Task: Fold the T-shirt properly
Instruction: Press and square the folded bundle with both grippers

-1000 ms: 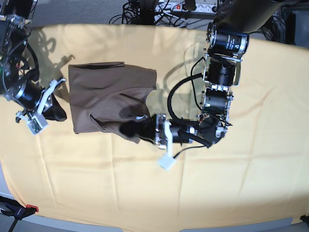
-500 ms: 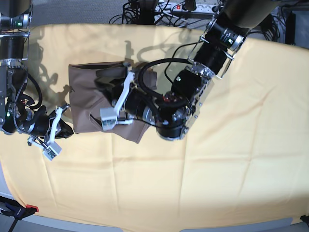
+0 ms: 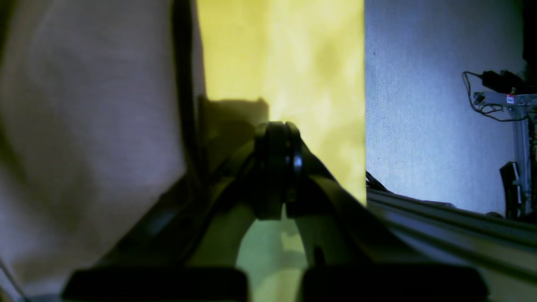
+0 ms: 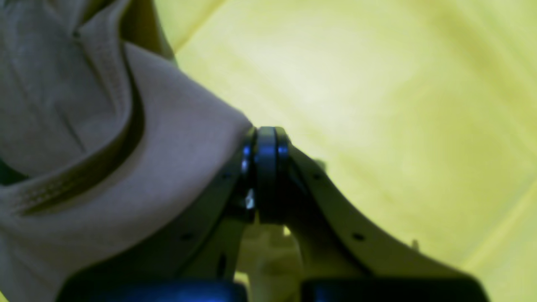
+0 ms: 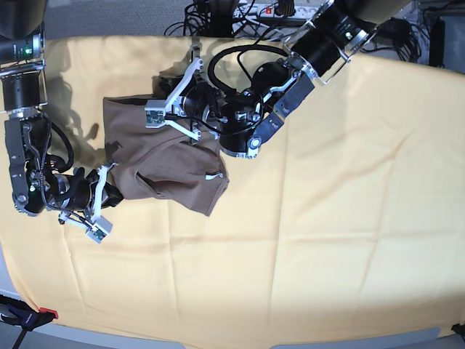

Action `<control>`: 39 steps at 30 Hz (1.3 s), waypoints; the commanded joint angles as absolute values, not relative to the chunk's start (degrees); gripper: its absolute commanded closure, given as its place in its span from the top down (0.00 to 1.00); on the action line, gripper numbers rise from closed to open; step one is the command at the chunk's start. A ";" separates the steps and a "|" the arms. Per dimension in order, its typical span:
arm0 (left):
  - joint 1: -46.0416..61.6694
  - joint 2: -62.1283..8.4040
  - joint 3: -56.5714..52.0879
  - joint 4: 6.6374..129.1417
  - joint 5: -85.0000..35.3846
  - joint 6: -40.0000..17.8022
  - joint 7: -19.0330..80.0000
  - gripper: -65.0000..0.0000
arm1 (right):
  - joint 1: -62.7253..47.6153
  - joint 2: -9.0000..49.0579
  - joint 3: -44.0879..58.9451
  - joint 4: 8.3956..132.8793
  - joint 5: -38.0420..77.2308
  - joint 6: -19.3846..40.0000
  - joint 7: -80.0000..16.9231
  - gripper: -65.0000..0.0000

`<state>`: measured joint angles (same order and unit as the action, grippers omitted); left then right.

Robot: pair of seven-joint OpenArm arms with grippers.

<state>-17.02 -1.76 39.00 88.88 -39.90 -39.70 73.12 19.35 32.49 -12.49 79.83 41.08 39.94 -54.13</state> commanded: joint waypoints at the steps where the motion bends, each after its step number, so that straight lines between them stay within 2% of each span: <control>1: -18.55 -0.93 38.68 89.91 -39.09 -40.00 71.29 0.00 | 20.93 33.30 -12.12 80.49 40.99 40.00 -52.53 0.00; 8: -18.02 -0.95 38.68 89.91 -33.19 -40.00 67.29 0.00 | 22.46 33.01 -12.14 80.49 36.42 40.00 -48.36 0.00; 12: -17.56 -0.93 38.68 89.91 -33.19 -40.00 67.26 0.00 | 23.00 31.73 -12.12 80.42 30.74 33.95 -45.36 0.00; 18: -17.52 -0.95 38.68 89.89 -32.29 -40.00 67.26 0.00 | 22.68 29.34 -12.12 78.46 32.08 35.22 -44.97 0.00; 23: -16.73 -1.21 38.68 89.89 -29.36 -39.03 66.35 0.00 | 22.68 28.12 -12.12 74.32 33.89 39.16 -45.01 0.00; 27: -16.73 -1.30 38.68 89.89 -24.58 -37.01 64.47 0.00 | 22.70 28.51 -12.12 73.65 35.20 40.00 -48.45 0.00; 33: -16.86 -2.37 38.68 89.89 -17.10 -33.34 60.82 0.00 | 22.35 29.41 -12.12 73.65 45.06 40.00 -57.54 0.00; 39: -17.50 -6.66 38.68 89.89 -15.44 -32.51 59.90 0.00 | 22.33 31.22 -12.12 73.67 47.99 40.00 -59.20 0.00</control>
